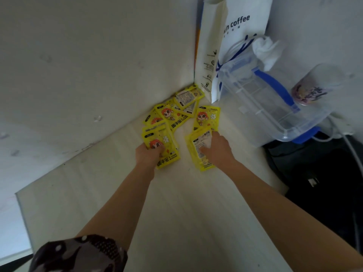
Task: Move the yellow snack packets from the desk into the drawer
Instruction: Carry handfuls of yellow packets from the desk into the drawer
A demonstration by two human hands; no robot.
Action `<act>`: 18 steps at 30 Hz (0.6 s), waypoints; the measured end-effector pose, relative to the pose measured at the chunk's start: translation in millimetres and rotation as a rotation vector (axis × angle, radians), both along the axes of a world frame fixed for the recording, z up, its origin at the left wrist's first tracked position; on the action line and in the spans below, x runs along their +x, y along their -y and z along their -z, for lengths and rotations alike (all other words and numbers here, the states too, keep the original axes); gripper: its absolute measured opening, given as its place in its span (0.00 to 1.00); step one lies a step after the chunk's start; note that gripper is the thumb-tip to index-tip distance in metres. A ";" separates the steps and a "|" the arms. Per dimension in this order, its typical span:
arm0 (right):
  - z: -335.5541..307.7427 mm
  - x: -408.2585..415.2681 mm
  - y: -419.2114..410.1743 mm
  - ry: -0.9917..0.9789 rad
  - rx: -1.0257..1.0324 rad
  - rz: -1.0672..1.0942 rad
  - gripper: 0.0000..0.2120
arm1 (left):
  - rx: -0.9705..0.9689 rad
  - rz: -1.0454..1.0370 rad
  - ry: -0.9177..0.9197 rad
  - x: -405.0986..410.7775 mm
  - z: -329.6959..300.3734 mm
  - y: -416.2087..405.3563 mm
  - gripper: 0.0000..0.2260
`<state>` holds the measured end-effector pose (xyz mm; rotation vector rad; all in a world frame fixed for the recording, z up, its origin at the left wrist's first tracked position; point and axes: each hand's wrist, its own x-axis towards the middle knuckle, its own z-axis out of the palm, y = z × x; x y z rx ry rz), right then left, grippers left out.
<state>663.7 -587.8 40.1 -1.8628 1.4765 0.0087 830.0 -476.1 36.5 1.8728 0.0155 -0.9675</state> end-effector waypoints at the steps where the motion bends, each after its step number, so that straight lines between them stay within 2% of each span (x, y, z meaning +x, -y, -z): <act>1: -2.4 -5.5 -5.1 0.002 -0.001 0.009 0.24 | -0.016 0.022 0.000 -5.7 -2.0 -10.0 0.10; 10: -43.8 -67.9 -76.8 0.191 0.034 0.204 0.19 | -0.133 0.069 -0.039 -62.8 -29.8 -92.5 0.09; 18: -68.3 -134.8 -169.9 0.365 0.087 0.415 0.16 | -0.163 0.183 -0.105 -111.9 -53.2 -163.0 0.08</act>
